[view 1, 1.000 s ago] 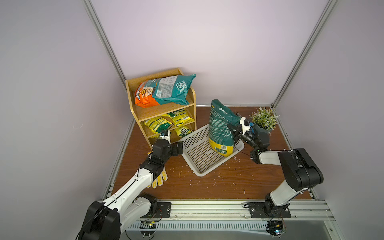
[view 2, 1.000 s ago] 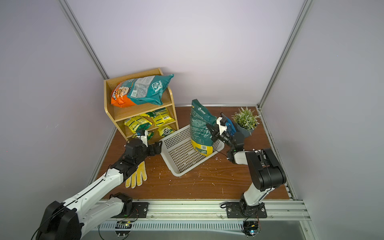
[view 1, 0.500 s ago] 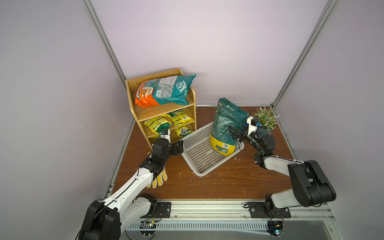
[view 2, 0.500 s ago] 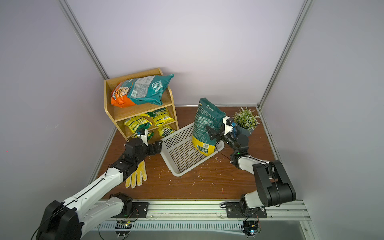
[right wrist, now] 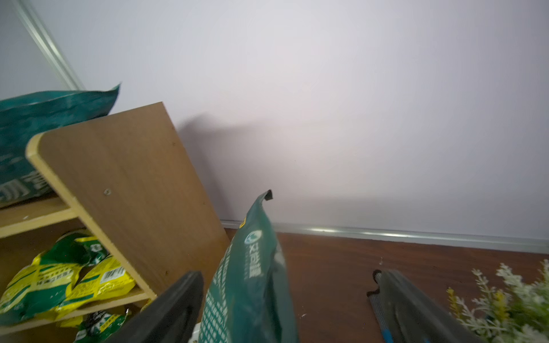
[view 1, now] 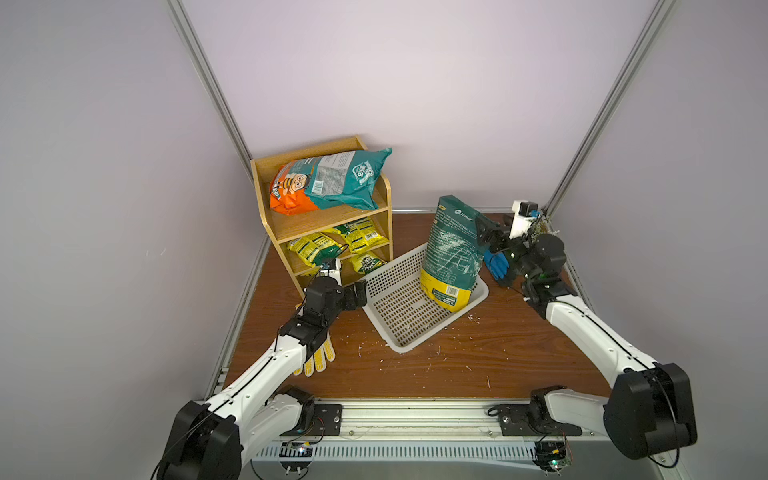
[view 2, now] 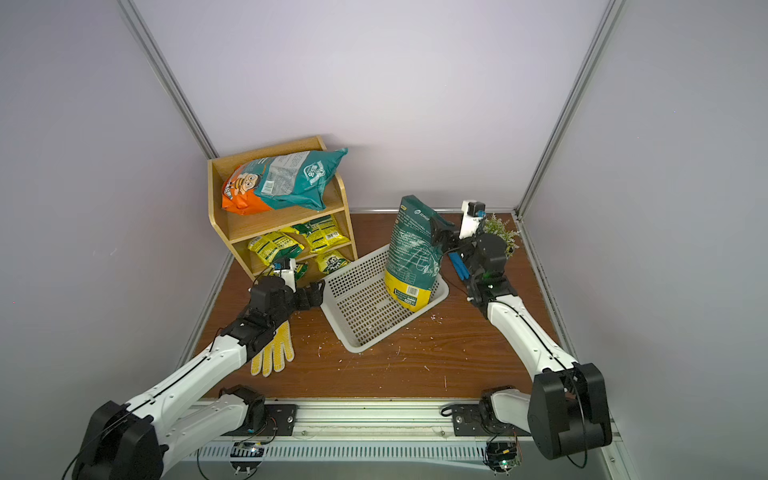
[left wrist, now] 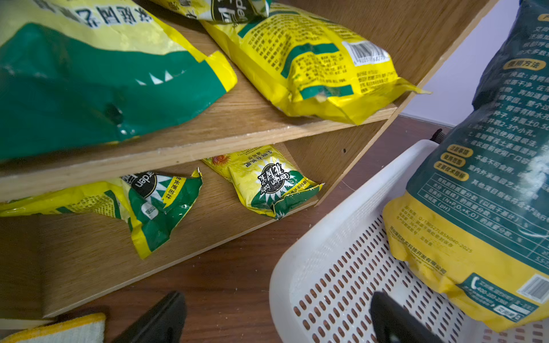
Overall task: Take down the fertilizer bag from the shelf
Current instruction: Place the fertilizer bag in the storage box, then pick up the fertilizer bag from the shelf.
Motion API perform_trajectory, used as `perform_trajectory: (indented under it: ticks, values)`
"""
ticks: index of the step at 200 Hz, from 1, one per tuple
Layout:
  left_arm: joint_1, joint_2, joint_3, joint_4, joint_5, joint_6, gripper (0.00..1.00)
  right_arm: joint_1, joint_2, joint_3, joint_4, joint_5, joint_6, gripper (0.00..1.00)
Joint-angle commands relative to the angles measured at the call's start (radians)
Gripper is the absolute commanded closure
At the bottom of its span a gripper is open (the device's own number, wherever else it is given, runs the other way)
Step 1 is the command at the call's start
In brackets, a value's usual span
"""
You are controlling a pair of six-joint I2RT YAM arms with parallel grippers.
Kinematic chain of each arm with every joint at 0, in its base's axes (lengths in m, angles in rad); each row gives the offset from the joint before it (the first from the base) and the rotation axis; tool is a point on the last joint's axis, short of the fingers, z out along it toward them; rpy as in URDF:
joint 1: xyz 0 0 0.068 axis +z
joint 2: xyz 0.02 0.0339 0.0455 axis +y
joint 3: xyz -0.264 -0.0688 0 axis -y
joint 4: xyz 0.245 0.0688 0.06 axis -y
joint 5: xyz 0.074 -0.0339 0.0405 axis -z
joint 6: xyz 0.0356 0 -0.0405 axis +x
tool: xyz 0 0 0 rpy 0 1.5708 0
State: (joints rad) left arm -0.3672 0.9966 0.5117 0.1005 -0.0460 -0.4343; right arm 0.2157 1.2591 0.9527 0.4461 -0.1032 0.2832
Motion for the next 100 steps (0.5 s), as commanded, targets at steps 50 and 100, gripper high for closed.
perform_trajectory:
  ticks: [50,100]
  values:
    - [-0.01,-0.042,0.034,-0.011,-0.028,0.055,0.0,0.098,0.04,0.334,-0.191,-0.123,0.217,0.01]
    - [-0.01,-0.047,0.038,-0.015,-0.05,0.077,0.0,0.401,0.196,0.53,-0.233,-0.03,0.137,0.09]
